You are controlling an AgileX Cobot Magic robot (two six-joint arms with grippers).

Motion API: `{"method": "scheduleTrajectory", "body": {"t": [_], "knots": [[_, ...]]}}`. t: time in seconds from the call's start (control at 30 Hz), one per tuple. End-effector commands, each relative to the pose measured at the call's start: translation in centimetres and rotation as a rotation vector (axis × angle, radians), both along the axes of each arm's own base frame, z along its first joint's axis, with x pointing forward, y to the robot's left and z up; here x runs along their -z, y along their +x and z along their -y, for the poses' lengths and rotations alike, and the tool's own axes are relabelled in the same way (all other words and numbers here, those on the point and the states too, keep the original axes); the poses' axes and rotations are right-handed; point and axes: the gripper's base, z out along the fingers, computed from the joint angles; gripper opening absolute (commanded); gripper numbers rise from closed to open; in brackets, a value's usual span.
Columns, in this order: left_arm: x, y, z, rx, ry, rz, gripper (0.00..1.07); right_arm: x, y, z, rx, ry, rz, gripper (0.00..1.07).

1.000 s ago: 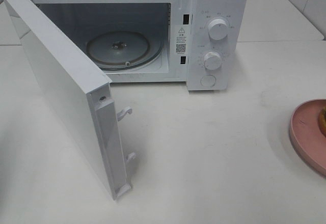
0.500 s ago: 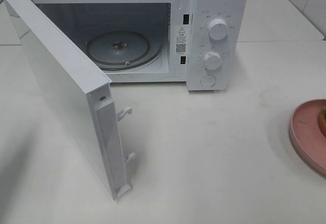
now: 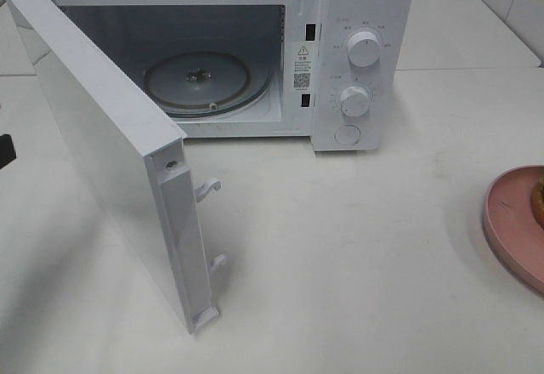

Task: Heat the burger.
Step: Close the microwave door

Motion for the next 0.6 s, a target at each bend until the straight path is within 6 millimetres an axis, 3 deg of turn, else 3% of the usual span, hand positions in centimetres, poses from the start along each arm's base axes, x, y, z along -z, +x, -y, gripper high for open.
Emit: {"method": "scheduleTrajectory", "body": {"t": [0.03,0.33,0.6], "knots": [[-0.3,0.7,1.3,0.049,-0.019,0.031,0.0,0.1,-0.5,0.1,0.005,-0.009,0.03,0.76],[0.0,3.0,5.2,0.157,-0.038,0.023,0.0,0.1,-0.5,0.1,0.005,-0.009,0.03,0.76],[0.3,4.4,7.4,0.156,-0.082,0.003,0.0,0.1,-0.5,0.1,0.005,-0.009,0.03,0.76]]}}
